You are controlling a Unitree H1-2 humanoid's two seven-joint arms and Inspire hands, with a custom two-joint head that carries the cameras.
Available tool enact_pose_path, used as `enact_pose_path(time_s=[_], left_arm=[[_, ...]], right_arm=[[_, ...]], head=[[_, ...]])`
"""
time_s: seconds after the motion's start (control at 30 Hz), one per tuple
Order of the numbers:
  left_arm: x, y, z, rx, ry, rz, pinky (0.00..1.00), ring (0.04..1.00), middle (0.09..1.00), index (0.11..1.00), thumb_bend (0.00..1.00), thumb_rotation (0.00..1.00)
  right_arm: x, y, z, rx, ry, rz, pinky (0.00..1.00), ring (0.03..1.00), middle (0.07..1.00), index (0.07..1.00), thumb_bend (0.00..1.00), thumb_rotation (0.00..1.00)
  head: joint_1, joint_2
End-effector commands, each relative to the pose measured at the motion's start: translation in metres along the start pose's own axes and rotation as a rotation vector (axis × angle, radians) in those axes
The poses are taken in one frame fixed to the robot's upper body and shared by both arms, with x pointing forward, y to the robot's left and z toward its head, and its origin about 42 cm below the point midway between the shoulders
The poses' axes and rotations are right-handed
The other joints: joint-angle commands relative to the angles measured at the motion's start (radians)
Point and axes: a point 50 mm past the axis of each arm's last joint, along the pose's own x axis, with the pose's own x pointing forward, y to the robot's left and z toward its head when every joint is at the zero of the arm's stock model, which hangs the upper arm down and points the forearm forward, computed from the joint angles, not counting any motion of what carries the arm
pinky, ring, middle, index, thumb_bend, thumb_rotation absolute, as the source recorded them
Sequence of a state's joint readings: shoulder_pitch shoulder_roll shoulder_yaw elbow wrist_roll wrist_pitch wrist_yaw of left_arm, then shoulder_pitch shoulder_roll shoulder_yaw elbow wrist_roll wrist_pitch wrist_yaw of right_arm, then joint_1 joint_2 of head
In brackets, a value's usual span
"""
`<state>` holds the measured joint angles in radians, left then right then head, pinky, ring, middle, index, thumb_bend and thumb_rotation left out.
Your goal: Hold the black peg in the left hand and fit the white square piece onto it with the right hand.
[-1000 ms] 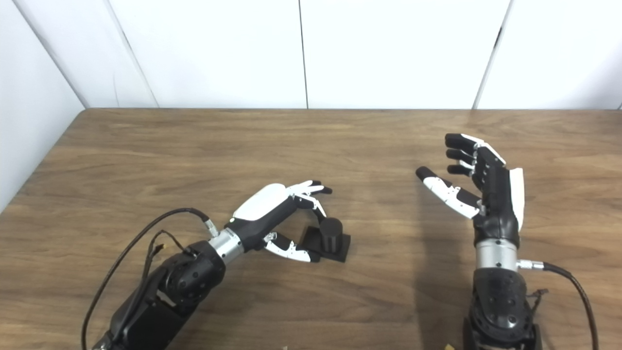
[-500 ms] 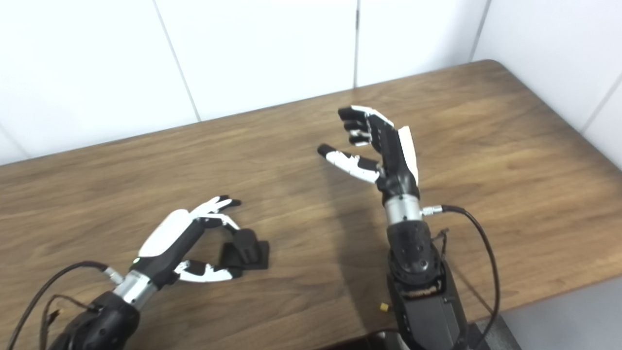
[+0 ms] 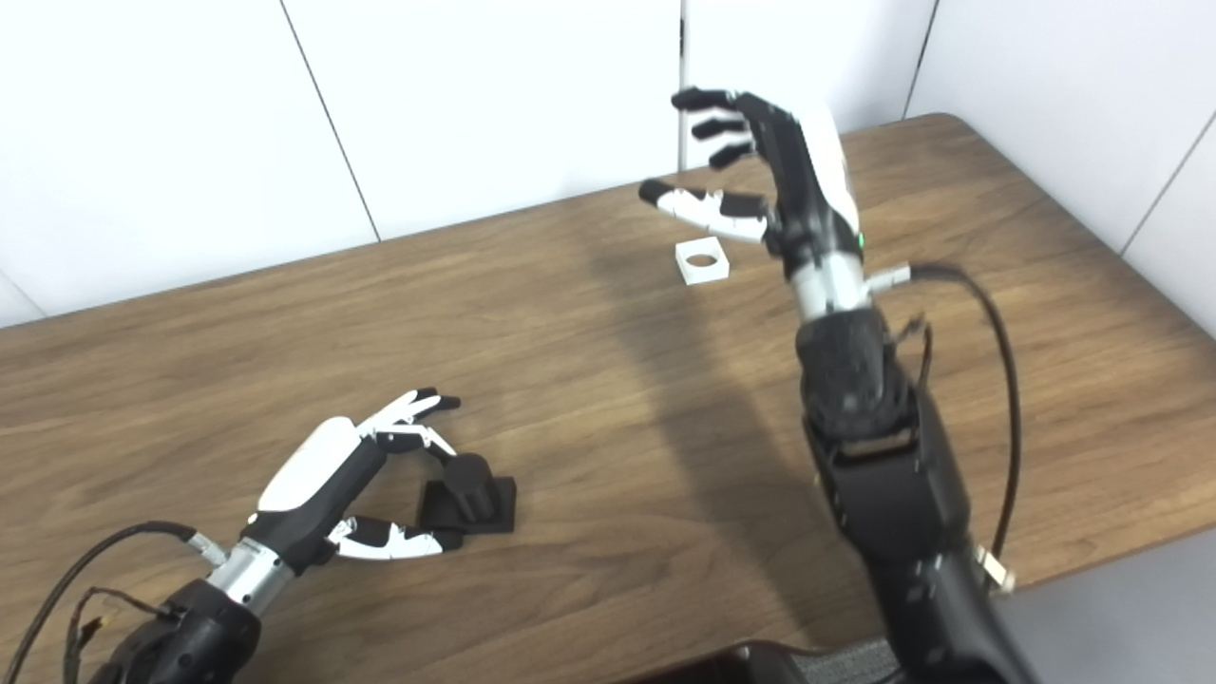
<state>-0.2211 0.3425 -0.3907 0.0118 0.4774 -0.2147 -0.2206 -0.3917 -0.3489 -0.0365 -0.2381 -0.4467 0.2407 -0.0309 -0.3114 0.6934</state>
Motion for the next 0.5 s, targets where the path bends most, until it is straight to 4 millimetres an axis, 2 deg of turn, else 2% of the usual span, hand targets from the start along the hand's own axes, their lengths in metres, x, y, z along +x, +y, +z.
enact_pose_path(time_s=[0.0,0.1,0.17,0.27,0.47], left_arm=[[-0.013,0.001,-0.016,0.04,0.053,-0.062,0.94,0.969,0.915,0.494,0.52,0.08],[-0.016,0.001,-0.018,0.044,0.058,-0.063,0.94,0.969,0.916,0.494,0.52,0.08],[-0.017,0.001,-0.019,0.047,0.062,-0.067,0.94,0.967,0.917,0.495,0.52,0.08],[-0.017,0.0,-0.019,0.048,0.061,-0.067,0.94,0.966,0.917,0.495,0.52,0.08],[-0.018,0.001,-0.019,0.048,0.058,-0.067,0.93,0.968,0.917,0.495,0.52,0.08]], right_arm=[[0.027,-0.013,0.018,-0.068,-0.087,-0.01,0.58,0.706,0.736,0.681,0.7,0.19],[0.05,-0.016,0.022,-0.159,-0.103,0.037,0.6,0.725,0.744,0.68,0.71,0.19],[0.061,-0.018,0.023,-0.196,-0.098,0.076,0.66,0.767,0.763,0.693,0.71,0.19],[0.075,-0.021,0.022,-0.241,-0.076,0.134,0.71,0.801,0.786,0.704,0.7,0.18],[0.098,-0.029,0.01,-0.333,-0.024,0.258,0.69,0.834,0.822,0.729,0.73,0.14]], head=[[-0.001,-0.001],[0.004,0.001],[0.005,0.0],[0.008,-0.001],[0.016,0.003]])
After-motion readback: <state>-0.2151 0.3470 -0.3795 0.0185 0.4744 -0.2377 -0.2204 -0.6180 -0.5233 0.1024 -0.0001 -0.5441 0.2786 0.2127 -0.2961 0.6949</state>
